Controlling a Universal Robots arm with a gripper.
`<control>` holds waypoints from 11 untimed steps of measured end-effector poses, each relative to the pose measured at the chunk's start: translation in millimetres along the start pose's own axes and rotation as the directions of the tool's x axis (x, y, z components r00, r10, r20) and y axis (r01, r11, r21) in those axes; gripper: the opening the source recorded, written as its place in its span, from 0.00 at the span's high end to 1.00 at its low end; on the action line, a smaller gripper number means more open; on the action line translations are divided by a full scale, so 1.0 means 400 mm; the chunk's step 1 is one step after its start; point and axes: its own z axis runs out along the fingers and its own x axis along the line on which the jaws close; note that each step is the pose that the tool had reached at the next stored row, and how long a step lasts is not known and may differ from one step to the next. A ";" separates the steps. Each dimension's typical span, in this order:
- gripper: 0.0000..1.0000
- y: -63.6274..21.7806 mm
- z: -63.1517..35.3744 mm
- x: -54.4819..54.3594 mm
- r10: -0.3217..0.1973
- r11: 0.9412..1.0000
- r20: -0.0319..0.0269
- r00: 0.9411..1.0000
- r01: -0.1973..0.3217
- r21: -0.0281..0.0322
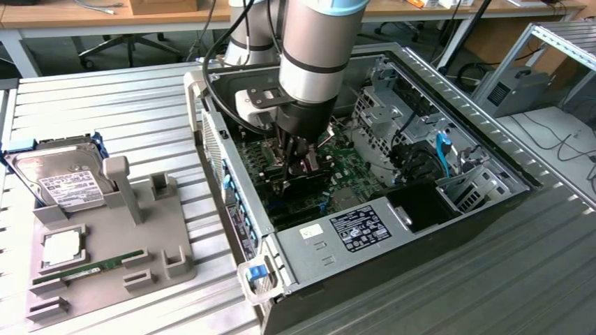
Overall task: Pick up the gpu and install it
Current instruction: 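Press down on the gpu until it lock into place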
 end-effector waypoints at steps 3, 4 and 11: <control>0.89 0.000 0.000 0.000 0.000 1.000 0.000 1.000 0.000 0.000; 0.89 0.000 -0.002 0.000 0.000 1.000 0.000 1.000 0.000 0.000; 0.89 0.000 -0.035 0.000 0.000 1.000 0.000 1.000 0.000 0.000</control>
